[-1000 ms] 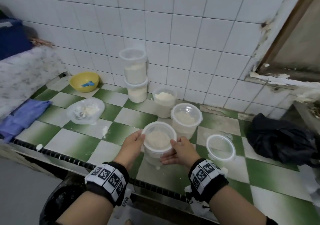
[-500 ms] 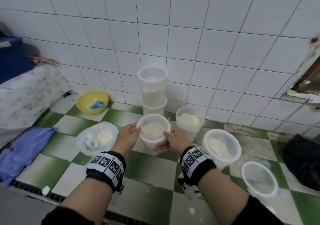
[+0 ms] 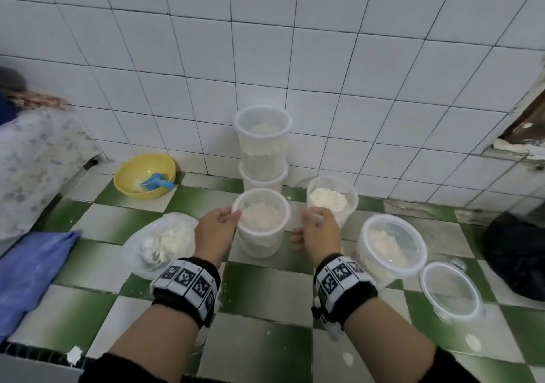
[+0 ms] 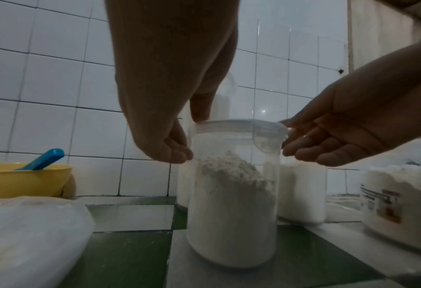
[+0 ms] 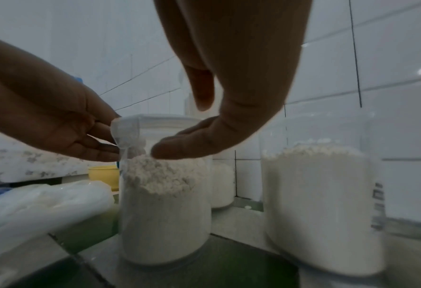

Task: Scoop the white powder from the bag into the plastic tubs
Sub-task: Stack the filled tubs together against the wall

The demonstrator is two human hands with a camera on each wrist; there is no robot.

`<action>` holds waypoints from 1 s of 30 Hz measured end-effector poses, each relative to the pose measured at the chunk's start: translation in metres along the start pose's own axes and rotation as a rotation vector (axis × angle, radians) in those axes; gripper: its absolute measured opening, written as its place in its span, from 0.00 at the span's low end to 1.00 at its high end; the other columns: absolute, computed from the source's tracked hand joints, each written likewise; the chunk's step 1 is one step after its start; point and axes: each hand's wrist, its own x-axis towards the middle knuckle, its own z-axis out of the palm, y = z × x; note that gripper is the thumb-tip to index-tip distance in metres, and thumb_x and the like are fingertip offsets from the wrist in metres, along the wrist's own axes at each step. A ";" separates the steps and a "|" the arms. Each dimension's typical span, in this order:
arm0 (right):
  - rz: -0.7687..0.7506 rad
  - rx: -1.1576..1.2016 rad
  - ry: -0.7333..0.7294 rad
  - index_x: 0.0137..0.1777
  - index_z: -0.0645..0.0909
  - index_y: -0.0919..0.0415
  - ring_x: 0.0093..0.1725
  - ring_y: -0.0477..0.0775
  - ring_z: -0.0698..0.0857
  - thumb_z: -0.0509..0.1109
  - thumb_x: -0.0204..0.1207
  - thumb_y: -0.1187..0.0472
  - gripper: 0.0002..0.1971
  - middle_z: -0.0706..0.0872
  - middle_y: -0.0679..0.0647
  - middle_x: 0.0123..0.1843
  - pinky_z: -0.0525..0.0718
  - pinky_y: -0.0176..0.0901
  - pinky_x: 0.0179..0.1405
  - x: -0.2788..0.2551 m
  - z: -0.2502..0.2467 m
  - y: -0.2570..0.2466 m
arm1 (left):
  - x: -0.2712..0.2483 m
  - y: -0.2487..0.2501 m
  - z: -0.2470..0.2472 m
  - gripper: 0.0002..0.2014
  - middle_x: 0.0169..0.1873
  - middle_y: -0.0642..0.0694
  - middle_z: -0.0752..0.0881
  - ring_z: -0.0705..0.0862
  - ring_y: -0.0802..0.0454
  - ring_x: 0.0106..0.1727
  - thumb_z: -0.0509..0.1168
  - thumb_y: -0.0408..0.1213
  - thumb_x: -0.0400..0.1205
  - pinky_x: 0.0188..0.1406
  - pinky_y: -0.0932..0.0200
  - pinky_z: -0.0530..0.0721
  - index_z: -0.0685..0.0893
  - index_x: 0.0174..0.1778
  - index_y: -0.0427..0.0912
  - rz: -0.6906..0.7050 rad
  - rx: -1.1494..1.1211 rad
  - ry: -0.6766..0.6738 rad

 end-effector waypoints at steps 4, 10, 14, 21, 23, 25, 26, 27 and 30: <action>-0.051 0.012 0.259 0.75 0.57 0.49 0.27 0.61 0.87 0.60 0.83 0.52 0.23 0.85 0.62 0.40 0.87 0.51 0.23 -0.002 -0.016 0.003 | -0.003 -0.003 0.001 0.16 0.49 0.52 0.83 0.79 0.51 0.53 0.68 0.45 0.84 0.63 0.51 0.79 0.84 0.66 0.44 -0.009 -0.005 0.019; 0.141 0.126 0.239 0.81 0.38 0.42 0.25 0.62 0.86 0.55 0.86 0.52 0.32 0.86 0.70 0.45 0.86 0.51 0.17 0.038 -0.023 -0.004 | -0.003 -0.003 -0.001 0.18 0.53 0.51 0.82 0.79 0.51 0.56 0.66 0.45 0.85 0.65 0.48 0.79 0.81 0.69 0.45 -0.022 -0.011 -0.037; 0.169 0.204 0.200 0.82 0.42 0.45 0.29 0.63 0.86 0.50 0.86 0.63 0.30 0.85 0.68 0.38 0.88 0.55 0.25 0.052 -0.021 -0.003 | -0.004 -0.003 -0.002 0.18 0.55 0.52 0.82 0.78 0.51 0.57 0.65 0.46 0.85 0.61 0.51 0.77 0.80 0.70 0.45 -0.018 -0.005 -0.063; 0.127 0.095 0.177 0.81 0.51 0.41 0.27 0.59 0.84 0.49 0.79 0.68 0.33 0.87 0.67 0.47 0.84 0.45 0.21 0.036 -0.027 0.005 | -0.015 -0.004 0.000 0.22 0.65 0.49 0.81 0.76 0.52 0.60 0.63 0.47 0.86 0.65 0.50 0.76 0.75 0.75 0.44 -0.012 -0.009 -0.100; 0.089 0.030 0.137 0.81 0.51 0.42 0.25 0.56 0.85 0.50 0.81 0.67 0.32 0.88 0.65 0.41 0.84 0.45 0.25 0.021 -0.032 0.009 | -0.021 -0.009 0.000 0.25 0.70 0.47 0.79 0.76 0.50 0.65 0.63 0.49 0.86 0.69 0.47 0.75 0.72 0.78 0.45 -0.007 -0.029 -0.097; 0.063 0.014 0.073 0.83 0.50 0.43 0.25 0.54 0.84 0.50 0.83 0.67 0.31 0.86 0.63 0.34 0.84 0.45 0.25 0.000 -0.040 0.009 | -0.029 -0.015 0.003 0.25 0.71 0.46 0.79 0.77 0.46 0.69 0.61 0.51 0.86 0.71 0.45 0.75 0.72 0.78 0.46 -0.012 -0.051 -0.085; 0.053 0.021 0.039 0.83 0.49 0.44 0.24 0.54 0.82 0.50 0.83 0.67 0.31 0.85 0.62 0.33 0.84 0.44 0.23 -0.013 -0.045 0.007 | -0.034 -0.020 0.005 0.23 0.70 0.45 0.80 0.79 0.46 0.68 0.60 0.52 0.87 0.71 0.45 0.75 0.73 0.76 0.46 -0.020 -0.064 -0.069; 0.048 0.021 0.008 0.83 0.49 0.44 0.24 0.53 0.81 0.50 0.83 0.67 0.31 0.85 0.62 0.32 0.84 0.43 0.23 -0.023 -0.050 0.009 | -0.040 -0.024 0.008 0.22 0.67 0.45 0.82 0.79 0.46 0.66 0.58 0.52 0.87 0.68 0.46 0.76 0.74 0.74 0.46 -0.032 -0.071 -0.048; 0.028 -0.047 -0.068 0.83 0.52 0.44 0.23 0.52 0.80 0.52 0.83 0.67 0.31 0.84 0.63 0.31 0.83 0.42 0.22 -0.050 -0.069 0.016 | -0.060 -0.039 0.020 0.18 0.63 0.43 0.82 0.79 0.45 0.62 0.54 0.52 0.88 0.63 0.48 0.75 0.77 0.66 0.44 -0.075 -0.038 0.014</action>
